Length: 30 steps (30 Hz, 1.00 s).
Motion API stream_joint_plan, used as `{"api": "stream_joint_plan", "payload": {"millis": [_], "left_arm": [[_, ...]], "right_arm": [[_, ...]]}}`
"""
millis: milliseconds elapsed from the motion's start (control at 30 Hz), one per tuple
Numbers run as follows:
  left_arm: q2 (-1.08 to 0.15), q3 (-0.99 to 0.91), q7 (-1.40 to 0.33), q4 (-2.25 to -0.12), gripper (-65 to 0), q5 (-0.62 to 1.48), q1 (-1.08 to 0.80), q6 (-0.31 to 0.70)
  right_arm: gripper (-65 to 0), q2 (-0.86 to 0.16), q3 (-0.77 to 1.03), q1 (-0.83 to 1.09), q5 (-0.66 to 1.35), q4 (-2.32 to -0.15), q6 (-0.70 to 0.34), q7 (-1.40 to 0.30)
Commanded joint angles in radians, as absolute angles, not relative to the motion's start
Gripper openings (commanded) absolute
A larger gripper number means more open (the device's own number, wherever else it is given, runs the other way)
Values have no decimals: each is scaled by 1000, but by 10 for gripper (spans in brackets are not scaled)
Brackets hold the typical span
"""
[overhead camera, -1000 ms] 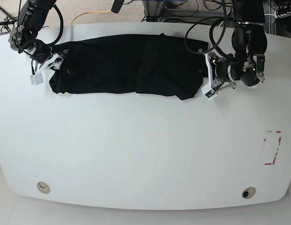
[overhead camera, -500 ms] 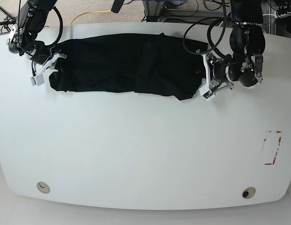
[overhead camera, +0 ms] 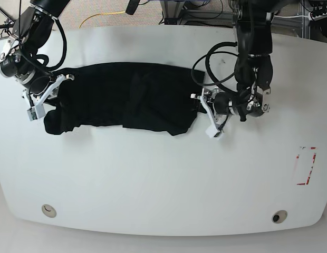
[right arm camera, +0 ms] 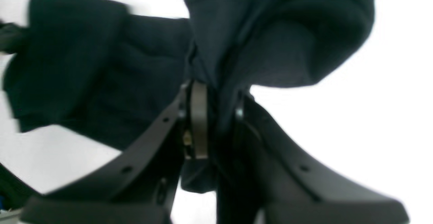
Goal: Fold the T-shirt properly
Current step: 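Fold the strip's end over toward the left gripper with the right gripper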
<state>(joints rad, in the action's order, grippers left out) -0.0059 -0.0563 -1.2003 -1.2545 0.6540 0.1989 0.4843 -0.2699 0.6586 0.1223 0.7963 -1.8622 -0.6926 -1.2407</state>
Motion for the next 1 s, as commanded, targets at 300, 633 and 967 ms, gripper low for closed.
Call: {"api": "stream_joint_plan", "payload": {"millis": [300,633,967], "left_arm": [[88,47,-1024,-997,-517,648,323,456],[90,102,-977,-995,-517,654,312,456],[90,101,-974,-997,-517,654,303,456]], "right_arm": [[-650,-213,596,5,986,-1883,-698,-1299],[-650,-70,469,-19,986,-1879,-698,-1293],[-617,-36,384,-54,875,-1830,-698,-1202]]}}
